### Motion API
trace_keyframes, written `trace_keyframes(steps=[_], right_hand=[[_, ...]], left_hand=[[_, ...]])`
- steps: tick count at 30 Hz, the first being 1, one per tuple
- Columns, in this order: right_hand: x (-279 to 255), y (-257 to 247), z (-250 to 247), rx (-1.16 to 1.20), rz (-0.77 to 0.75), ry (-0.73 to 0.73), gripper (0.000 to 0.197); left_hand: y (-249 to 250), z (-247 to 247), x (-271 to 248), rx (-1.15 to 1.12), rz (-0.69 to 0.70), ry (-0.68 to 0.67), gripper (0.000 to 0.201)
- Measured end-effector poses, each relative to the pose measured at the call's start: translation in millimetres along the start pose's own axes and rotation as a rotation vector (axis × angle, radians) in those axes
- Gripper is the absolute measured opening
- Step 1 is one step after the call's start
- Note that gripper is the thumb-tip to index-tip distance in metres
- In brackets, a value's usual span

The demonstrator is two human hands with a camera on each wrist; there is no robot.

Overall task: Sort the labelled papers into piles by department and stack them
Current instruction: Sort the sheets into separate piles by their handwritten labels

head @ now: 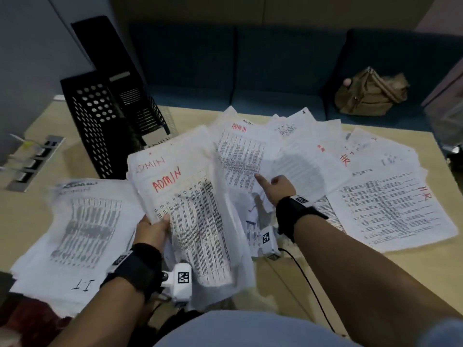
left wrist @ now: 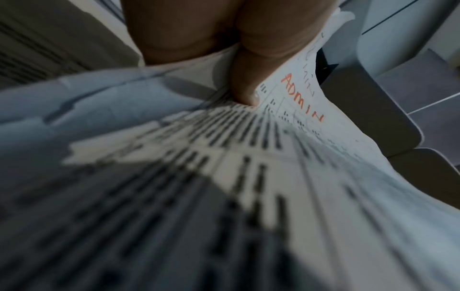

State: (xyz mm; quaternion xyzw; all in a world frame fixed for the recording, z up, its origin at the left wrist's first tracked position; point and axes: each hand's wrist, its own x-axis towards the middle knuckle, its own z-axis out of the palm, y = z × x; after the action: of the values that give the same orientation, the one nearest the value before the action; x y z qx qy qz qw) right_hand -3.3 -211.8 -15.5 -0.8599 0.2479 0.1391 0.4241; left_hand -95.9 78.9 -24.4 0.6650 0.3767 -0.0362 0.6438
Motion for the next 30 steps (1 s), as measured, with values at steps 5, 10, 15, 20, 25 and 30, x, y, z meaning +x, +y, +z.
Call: trace_keyframes(steps=[5,10,15,20,25,30], right_hand=[[5.3,-16.9,26.6,0.003,0.061,0.033,0.070],[2.7,-8.6,11.5,0.295,0.061,0.287,0.016],[0.5,25.2,-23.9,0.188,0.047,0.430,0.017],[-7.8,72.5,-57.9,0.201,0.144,0.582,0.016],[-25.6,103.2,-78.4,0.222,0.215,0.605,0.010],[-39.7,125.6,-95.2,0.233,0.261,0.614,0.017]], left_hand=[[-17.3,-6.6,11.5,0.077,-0.080,-0.047,0.020],[-21.4,-9.8,23.3,0.094,-0.121,-0.110,0.016],[1.5,-5.2,4.2,0.112,-0.082,-0.157,0.012],[4.6,-2.2,-4.2,0.087,-0.050,-0.191,0.025],[15.8,3.0,-16.5,0.099,-0.027,-0.206,0.027],[24.9,13.1,-25.3,0.136,0.025,-0.228,0.025]])
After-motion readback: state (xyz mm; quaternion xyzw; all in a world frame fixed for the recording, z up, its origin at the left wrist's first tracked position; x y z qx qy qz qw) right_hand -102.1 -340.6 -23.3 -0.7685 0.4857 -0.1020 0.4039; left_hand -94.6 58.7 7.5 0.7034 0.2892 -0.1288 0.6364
